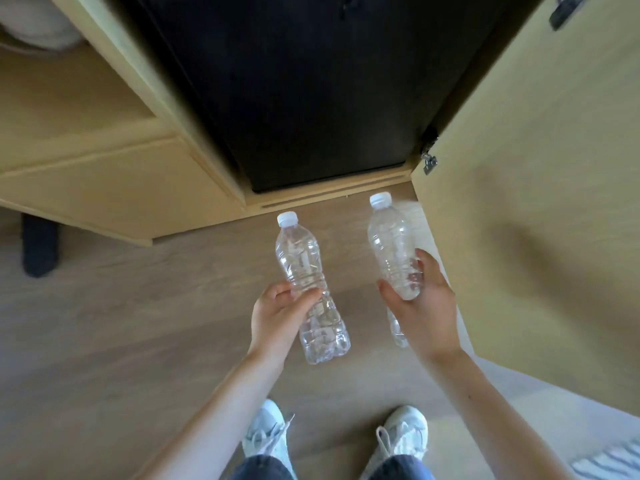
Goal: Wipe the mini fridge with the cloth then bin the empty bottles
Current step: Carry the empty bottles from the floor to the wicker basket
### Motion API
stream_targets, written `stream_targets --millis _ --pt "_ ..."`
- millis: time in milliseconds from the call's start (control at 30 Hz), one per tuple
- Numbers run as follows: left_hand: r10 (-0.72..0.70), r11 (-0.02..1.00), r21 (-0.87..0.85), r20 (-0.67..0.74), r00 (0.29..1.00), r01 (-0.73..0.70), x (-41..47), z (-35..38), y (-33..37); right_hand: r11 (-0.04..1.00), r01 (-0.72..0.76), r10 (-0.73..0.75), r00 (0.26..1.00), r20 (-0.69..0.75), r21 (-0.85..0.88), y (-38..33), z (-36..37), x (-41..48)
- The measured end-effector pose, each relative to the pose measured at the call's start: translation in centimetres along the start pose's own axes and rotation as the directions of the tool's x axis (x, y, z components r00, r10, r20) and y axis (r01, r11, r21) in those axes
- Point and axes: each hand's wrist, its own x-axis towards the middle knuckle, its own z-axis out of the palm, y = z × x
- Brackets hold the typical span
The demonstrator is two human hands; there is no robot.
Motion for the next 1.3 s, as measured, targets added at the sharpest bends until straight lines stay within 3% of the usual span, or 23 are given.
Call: stream_targets --millis 200,400,667,900,1300 --pt "0.017 1.0 -0.02 0.051 0.999 -0.016 -18.9 -4.6 12.7 0.998 -0.054 0.054 0.999 -0.004 0.038 -16.0 -15.3 -4.7" --pt "0.099 0.995 -0.013 0.108 0.989 -0.098 -36.5 -9.1 24.8 0.994 -0.008 0.008 1.0 0.001 0.112 -31.7 -29.6 -11.0" --pt "0.392 0.918 -0.088 0.061 0.918 -0.386 -50.0 -13.1 35.3 0.966 0.141 -0.131 0.99 -0.057 0.215 -44.9 -41.3 -14.8" --pt "0.602 0.798 -0.126 0.104 0.792 -0.59 -53.7 -15.6 39.5 0.945 0.276 -0.227 0.941 -0.249 0.179 -49.2 -44.2 -16.3" --pt "0.608 0.78 -0.065 0.309 0.731 -0.622 -52.3 -15.9 39.0 0.96 0.166 -0.055 0.902 -0.428 0.226 -46.8 -42.9 -20.5"
